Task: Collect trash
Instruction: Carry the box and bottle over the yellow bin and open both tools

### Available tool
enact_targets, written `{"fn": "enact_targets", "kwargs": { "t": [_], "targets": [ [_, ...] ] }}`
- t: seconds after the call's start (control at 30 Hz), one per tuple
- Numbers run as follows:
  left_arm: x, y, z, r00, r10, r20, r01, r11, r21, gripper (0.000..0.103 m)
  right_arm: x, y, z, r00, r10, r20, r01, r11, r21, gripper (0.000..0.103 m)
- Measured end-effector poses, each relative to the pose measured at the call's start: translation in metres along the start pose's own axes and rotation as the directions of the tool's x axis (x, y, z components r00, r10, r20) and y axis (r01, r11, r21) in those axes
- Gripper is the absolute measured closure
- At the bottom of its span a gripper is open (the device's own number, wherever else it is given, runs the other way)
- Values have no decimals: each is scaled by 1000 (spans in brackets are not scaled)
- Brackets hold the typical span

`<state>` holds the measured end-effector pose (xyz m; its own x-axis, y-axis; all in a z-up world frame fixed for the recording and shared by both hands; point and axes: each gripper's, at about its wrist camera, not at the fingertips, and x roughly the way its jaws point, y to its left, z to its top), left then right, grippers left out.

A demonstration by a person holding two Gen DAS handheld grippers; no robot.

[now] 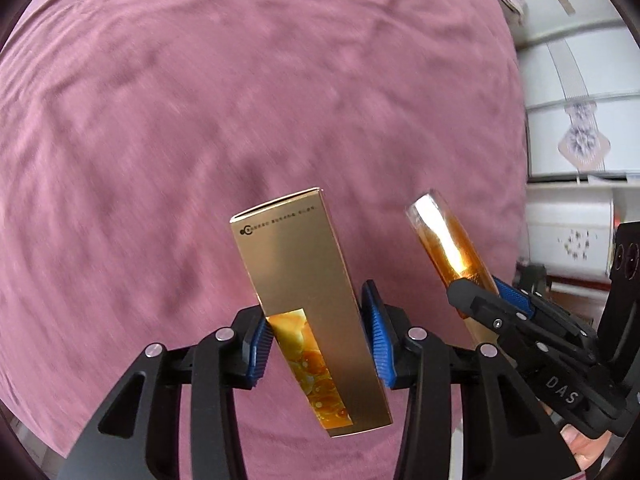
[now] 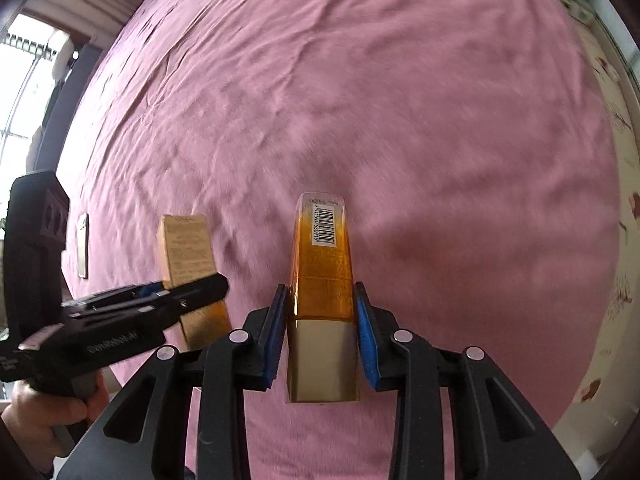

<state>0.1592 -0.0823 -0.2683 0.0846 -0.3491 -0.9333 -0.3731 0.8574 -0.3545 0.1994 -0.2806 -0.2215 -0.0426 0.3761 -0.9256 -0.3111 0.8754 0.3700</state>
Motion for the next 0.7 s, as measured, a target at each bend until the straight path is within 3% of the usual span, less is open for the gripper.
{"fn": "enact_targets", "kwargs": {
  "t": [0.33,0.57,0.7],
  "targets": [
    [14,-78,-61,998,-2,-56,12,984,176,61,-56,-52,-74,997,-21,80,10,991,131,72],
    [20,-151,-90,997,-2,-81,28,948,318,61,-97,-104,-125,988,-53,143,15,968,252,72],
    [37,-203,-108,994,6,-113,41,912,408,61,-117,-139,-156,981,-83,175,21,943,332,72]
  ]
}}
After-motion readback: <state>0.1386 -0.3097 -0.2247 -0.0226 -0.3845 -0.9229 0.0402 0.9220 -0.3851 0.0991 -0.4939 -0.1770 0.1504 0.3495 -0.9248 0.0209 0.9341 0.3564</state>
